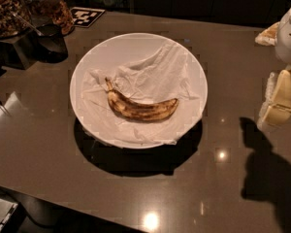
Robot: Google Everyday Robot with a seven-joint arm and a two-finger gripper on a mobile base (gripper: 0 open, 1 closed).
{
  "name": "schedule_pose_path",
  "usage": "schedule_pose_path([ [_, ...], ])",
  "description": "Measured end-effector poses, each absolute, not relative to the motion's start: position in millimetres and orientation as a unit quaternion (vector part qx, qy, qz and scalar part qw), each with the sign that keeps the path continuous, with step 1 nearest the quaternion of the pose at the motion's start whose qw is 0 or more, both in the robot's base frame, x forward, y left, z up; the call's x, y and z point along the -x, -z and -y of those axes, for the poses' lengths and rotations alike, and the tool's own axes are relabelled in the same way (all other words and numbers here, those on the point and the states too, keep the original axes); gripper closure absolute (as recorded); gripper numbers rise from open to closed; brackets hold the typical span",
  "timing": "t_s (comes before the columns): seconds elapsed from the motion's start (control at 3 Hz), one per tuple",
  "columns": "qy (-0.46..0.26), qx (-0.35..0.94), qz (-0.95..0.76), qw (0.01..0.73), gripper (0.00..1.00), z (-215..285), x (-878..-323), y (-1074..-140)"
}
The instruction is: Pick banana from white bowl
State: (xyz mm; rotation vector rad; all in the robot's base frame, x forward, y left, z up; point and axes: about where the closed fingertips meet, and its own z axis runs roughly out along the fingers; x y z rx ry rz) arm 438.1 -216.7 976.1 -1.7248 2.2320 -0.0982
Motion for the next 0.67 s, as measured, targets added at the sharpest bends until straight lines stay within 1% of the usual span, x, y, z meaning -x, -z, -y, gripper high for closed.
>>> schedule_pose_path([
  [0.33, 0.041, 0.603, -0.780, 0.163, 0.00, 214.8, -436.9, -978.8],
  [0.67, 0.055, 0.588, -0.795, 0.139, 0.00, 210.4, -435.2, -978.8],
])
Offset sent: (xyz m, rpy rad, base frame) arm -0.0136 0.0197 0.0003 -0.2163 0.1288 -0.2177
